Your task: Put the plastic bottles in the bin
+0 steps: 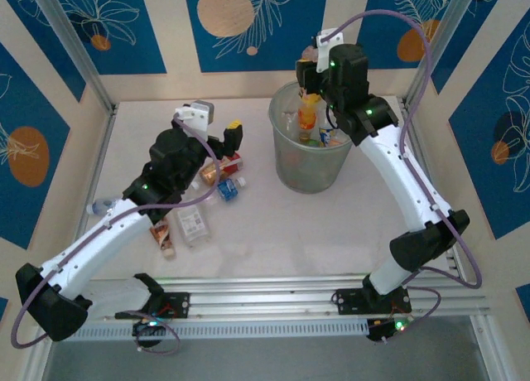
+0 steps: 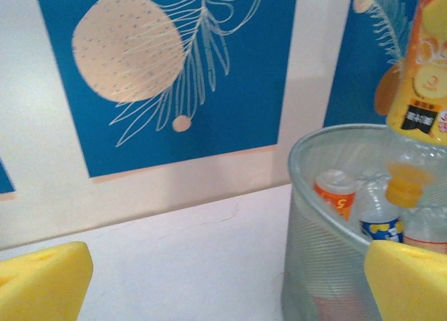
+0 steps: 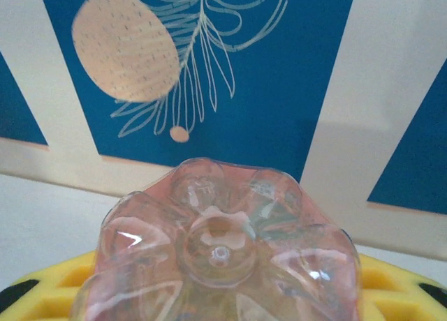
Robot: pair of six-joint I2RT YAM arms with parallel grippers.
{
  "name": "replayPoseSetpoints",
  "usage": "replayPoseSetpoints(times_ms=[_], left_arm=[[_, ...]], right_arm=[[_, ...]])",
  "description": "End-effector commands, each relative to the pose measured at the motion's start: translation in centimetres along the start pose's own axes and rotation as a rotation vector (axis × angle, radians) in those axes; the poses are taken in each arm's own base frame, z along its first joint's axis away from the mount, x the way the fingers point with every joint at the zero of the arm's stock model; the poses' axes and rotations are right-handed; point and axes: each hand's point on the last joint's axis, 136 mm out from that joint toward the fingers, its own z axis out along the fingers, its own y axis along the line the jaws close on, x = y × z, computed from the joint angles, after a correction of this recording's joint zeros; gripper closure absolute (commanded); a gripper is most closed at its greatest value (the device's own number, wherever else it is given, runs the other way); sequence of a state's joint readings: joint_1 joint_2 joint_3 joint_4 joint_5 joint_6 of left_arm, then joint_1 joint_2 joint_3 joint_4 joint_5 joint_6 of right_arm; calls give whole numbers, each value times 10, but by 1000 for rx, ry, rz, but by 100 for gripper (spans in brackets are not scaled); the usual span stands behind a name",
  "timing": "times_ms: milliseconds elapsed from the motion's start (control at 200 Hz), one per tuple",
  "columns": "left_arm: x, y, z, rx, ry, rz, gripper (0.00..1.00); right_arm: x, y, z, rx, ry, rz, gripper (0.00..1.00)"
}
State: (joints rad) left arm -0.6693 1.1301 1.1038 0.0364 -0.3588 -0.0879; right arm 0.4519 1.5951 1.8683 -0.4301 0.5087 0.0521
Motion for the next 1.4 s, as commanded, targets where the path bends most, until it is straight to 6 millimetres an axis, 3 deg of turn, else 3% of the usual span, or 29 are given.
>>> replayPoseSetpoints(times_ms=[0,235,555,900,1205,1395], left_arm=[[4,20,-6,-88,20,-21,1],[10,24,-4,-101,40,-29,0],[14,26,-3,-104,54,-34,0],[18,25,3,-99,66,-37,1],[15,24,3,-92,56,-40,1],[13,24,3,-89,53,-41,1]], right_arm=[[-10,-11,0,34,-48,43,54],[35,-15,17,46,78,76,53],[69,-28,10,121,283,20,54],[77,-37,-2,143,282,-26,53],[111,-43,-2,148,322,12,52],[120,-41,-2,109,264,37,49]])
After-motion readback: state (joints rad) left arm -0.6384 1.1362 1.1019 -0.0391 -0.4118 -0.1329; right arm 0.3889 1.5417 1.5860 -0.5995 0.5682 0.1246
